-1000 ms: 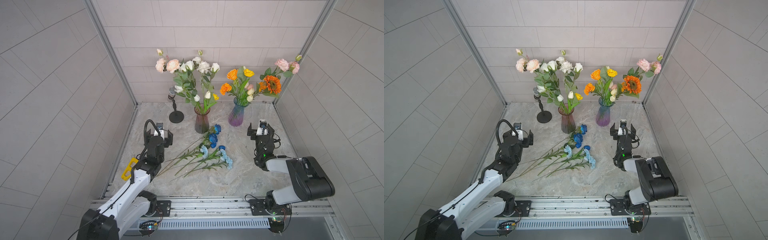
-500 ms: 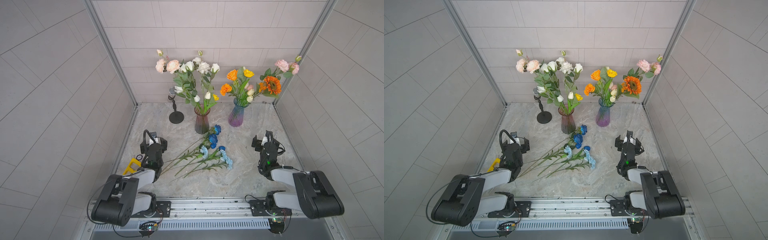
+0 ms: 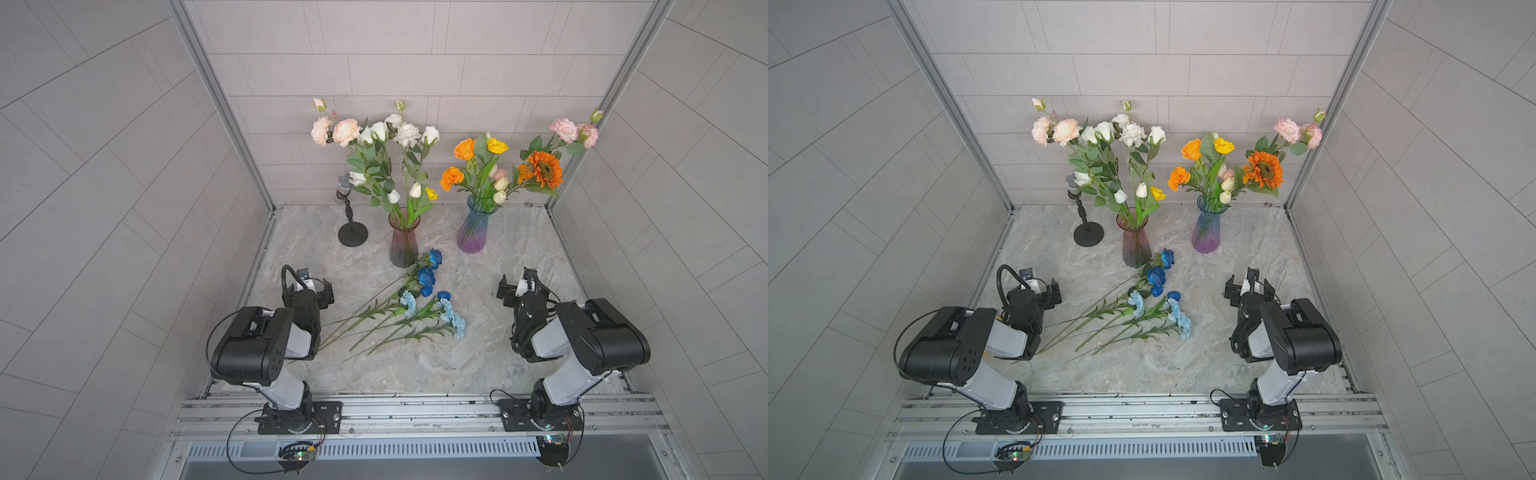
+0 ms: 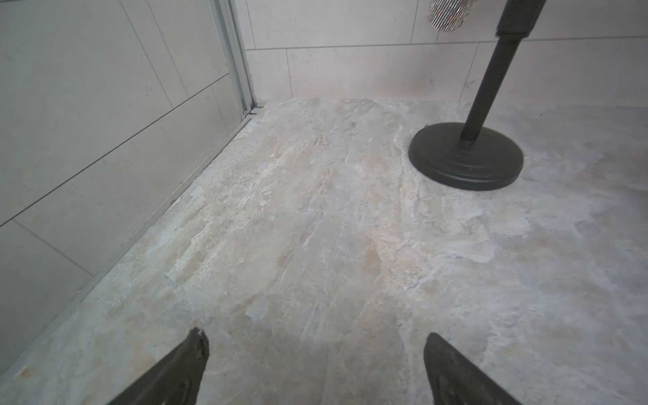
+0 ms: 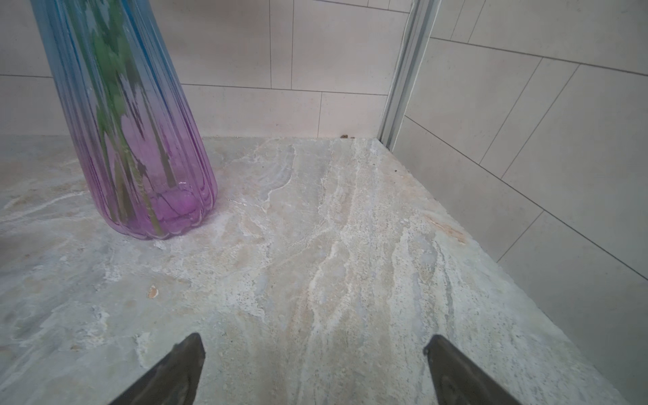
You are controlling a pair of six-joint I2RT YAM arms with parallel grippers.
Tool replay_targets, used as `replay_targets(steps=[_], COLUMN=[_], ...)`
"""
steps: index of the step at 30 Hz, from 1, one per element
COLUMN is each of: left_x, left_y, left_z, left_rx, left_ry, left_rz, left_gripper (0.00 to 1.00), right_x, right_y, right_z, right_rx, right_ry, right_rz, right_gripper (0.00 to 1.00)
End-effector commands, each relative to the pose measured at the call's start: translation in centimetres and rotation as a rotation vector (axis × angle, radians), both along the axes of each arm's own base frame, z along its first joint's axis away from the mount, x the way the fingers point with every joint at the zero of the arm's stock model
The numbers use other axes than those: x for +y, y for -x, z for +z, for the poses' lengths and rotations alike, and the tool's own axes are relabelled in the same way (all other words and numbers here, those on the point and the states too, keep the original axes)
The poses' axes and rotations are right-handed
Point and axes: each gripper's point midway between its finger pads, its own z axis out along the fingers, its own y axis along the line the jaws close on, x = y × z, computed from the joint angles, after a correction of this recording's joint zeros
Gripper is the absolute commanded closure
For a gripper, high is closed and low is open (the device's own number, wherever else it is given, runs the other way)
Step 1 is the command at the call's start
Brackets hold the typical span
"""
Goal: Pick out blue flowers from the vase
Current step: Reset both arms
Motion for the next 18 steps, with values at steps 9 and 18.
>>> replay_targets(steps=[9, 18], left_x=[-1.6, -1.5], left_y=[-3.7, -3.7], left_z=[1.0, 1.0], left_rx=[0.064, 0.064], left_ry=[0.027, 0.025], left_rz=[-0.11, -0.104], left_gripper=[0.0, 0.0], right_x=[1.7, 1.3], right_y=[-3.2, -3.9], right_z=[0.1, -0.4], right_rx=[0.109, 0.15], right_ry=[0.024, -0.042], right_rz=[0.091, 0.121], right_gripper=[0.01, 0.01])
